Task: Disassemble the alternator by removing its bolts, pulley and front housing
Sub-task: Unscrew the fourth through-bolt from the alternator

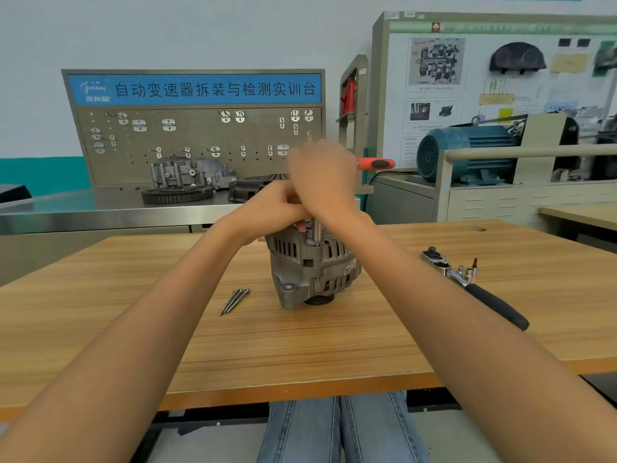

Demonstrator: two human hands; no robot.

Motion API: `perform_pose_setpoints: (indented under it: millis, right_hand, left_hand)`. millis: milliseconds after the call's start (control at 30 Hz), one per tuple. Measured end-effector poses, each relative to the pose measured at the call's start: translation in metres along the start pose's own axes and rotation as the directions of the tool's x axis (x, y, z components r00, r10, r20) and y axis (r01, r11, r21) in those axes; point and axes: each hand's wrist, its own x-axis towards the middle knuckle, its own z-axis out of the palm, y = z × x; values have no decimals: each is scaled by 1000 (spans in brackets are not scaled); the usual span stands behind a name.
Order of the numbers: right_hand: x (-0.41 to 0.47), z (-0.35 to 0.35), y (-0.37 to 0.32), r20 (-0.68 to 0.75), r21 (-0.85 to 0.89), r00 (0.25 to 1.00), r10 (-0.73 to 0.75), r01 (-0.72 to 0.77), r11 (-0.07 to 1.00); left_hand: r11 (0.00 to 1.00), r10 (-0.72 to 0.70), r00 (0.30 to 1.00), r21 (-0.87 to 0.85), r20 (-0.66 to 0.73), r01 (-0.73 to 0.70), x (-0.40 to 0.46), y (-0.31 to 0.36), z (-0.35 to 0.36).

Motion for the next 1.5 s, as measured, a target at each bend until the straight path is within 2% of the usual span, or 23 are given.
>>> perform_pose_setpoints:
  millis: [67, 133, 200, 300, 367, 400, 467, 500, 533, 567, 600, 633, 667, 833, 967, 1033, 1100, 1167, 1233, 1300, 1400, 1467, 1500]
  right_hand:
    - [3, -2, 2, 31, 359, 993, 114, -118, 926]
    - [5, -5, 3, 126, 572, 968, 219, -251, 781]
    - [7, -6, 4, 227, 675, 937, 267, -349, 650]
    - [11, -8, 5, 304, 772, 916, 263, -399, 495]
    - [12, -9, 4, 301, 753, 914, 271, -402, 521]
    - [10, -9, 3, 282, 704, 920, 273, -391, 593]
    - [6, -8, 0, 185, 493, 961, 205, -272, 826]
    - [3, -7, 0, 123, 286, 984, 128, -159, 945]
    - [-1, -4, -1, 70, 14, 996, 55, -56, 998]
    - [-4, -2, -3, 32, -248, 999, 14, -5, 969]
    - [-8, 1, -5, -3, -434, 1000, 0, -1, 901]
    - [-10, 3, -7, -28, -535, 1000, -7, -9, 845]
    - [-12, 4, -10, -48, -567, 999, -21, -10, 824]
    - [-18, 6, -10, -48, -511, 996, -72, 37, 859]
    - [-12, 4, -4, -46, -361, 997, -55, 35, 932]
    - [-9, 2, -2, -37, -158, 998, -43, 36, 987]
    - [-7, -3, 0, 16, 167, 1000, -2, 0, 986]
    - [-4, -10, -1, 124, 503, 989, 85, -137, 853]
    - [0, -15, 0, 216, 656, 962, 165, -268, 706]
    - [5, -15, 2, 281, 750, 936, 212, -352, 561]
    - [10, -16, 4, 341, 836, 916, 210, -398, 377]
    - [11, -15, 4, 357, 850, 906, 227, -416, 323]
    - [11, -13, 5, 350, 837, 906, 240, -417, 354]
  left_hand:
    - [1000, -25, 1000, 13, 8, 25, 1, -1, 0]
    - [1000, -30, 999, 8, 13, 30, 1, -1, -1]
    - [1000, -21, 999, -1, 32, 21, 0, 0, -2]
    - [999, -33, 999, -2, 44, 33, 0, -1, -3]
    - [999, -29, 999, -16, 34, 29, 0, -2, -2]
    - [999, -27, 999, -32, 27, 28, 0, -2, -2]
    - [999, -30, 1000, -28, -1, 30, 0, -2, -1]
    - [1000, -31, 999, 0, -28, 31, 1, -2, 0]
    - [999, -34, 998, 34, -59, 36, 1, -2, 1]
    - [997, -32, 996, 62, -86, 38, 1, -2, 2]
    - [997, -24, 994, 76, -105, 32, 1, -1, 2]
    - [997, -6, 993, 77, -115, 15, 1, 0, 2]
    - [998, 21, 993, 69, -117, -13, 0, 1, 2]
    - [996, 81, 991, 46, -103, -77, -3, 2, 2]
    - [997, 70, 995, 48, -70, -67, -2, 4, 3]
    - [999, 39, 998, 26, -44, -38, -1, 2, 3]
    - [1000, -5, 1000, 19, -29, 5, 0, 0, 2]
    - [1000, -10, 1000, 16, -6, 10, 0, -1, 3]
    - [1000, -4, 1000, 18, 5, 4, 0, -1, 3]
    - [1000, -5, 1000, 12, 4, 5, 0, -1, 3]
    - [1000, -14, 1000, -6, 4, 14, 0, -1, 1]
    - [1000, -12, 1000, -8, 9, 12, 0, -2, 1]
    - [1000, -10, 1000, -7, 8, 11, 0, -2, 1]
